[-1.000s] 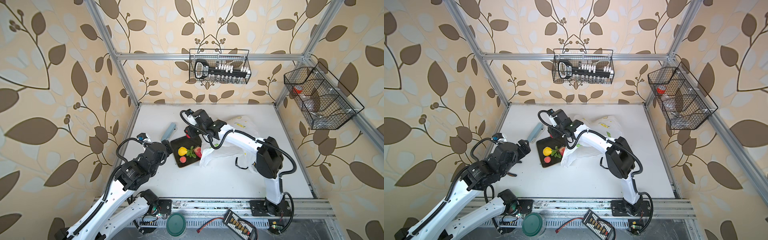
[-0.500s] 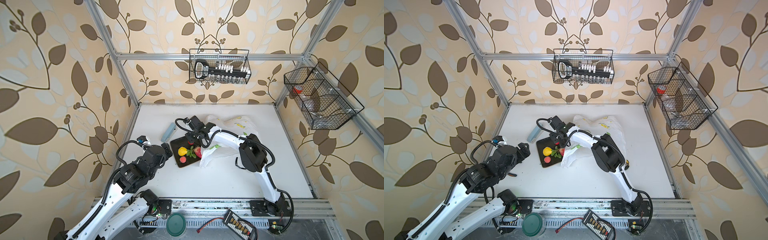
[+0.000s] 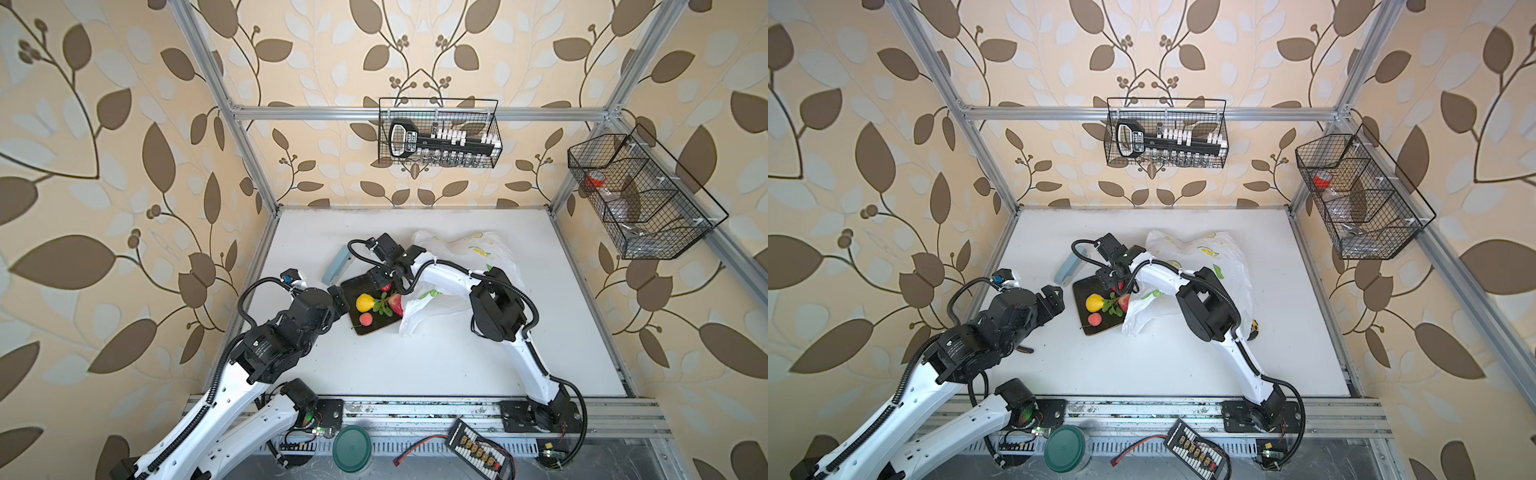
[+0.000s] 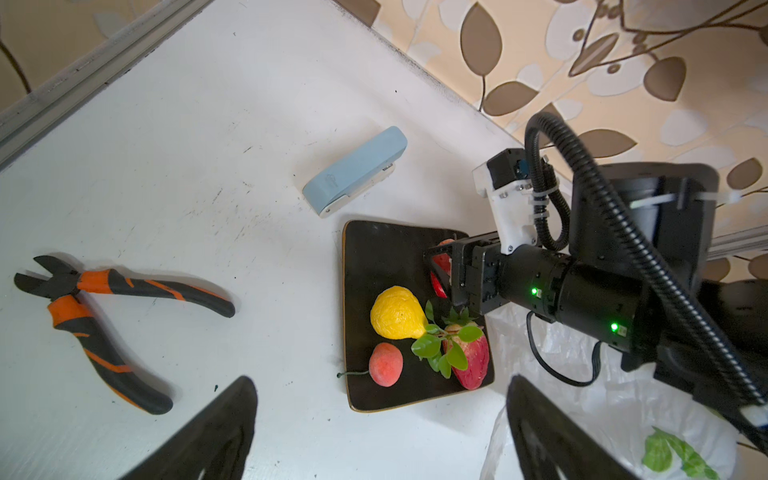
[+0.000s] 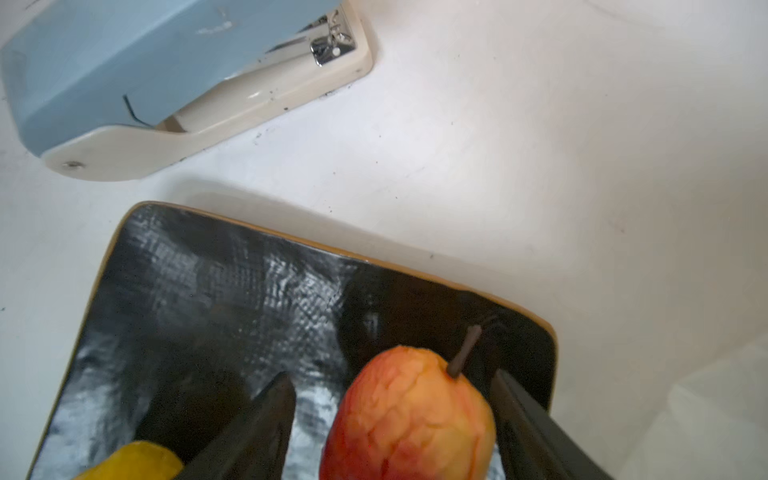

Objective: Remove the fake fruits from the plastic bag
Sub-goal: 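Lower the apple onto the black pad and open the right gripper, then grasp the bag edge with the left gripper while the right gripper moves to the bag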

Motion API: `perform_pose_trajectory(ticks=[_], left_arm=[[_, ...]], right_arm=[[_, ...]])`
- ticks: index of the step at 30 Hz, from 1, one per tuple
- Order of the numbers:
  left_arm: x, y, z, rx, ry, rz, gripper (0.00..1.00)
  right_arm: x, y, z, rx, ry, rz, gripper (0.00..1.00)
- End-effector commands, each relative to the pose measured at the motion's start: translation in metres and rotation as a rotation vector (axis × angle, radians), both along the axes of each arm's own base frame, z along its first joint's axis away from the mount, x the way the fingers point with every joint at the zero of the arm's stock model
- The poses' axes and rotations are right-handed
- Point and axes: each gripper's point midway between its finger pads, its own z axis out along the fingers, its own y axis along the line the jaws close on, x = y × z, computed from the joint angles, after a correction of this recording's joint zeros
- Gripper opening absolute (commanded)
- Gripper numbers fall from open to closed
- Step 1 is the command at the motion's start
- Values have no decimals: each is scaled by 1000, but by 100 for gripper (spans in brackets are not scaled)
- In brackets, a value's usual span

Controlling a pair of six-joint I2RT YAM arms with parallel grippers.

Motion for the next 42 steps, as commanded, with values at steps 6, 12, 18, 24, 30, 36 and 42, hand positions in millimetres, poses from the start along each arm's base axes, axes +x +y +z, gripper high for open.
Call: perform_pose_trajectory(ticks=[6,12,18,24,30,36,42], left_arm=[[13,-21,11,65,-27,-142,94],[24,-72,-6,135,21,-454,94],[10,-137,-25,51,60,-843,90],[-14,-181,-46,-30,126,-1100,87],[-13,-191,-74,14,198,-1130,85],[-7,-200,-90,29,202,-1129,80],[-1,-208,-98,-22,197,-1102,68]], right_arm=[[1,-1,110,146,-116,10,73],[-29,-35,171,237,-187,24,72],[-60,-95,202,267,-227,-51,73],[-91,-145,211,276,-263,-145,73],[-114,-172,212,311,-267,-208,73],[-127,-186,202,330,-248,-251,72],[-137,-194,202,360,-244,-268,71]])
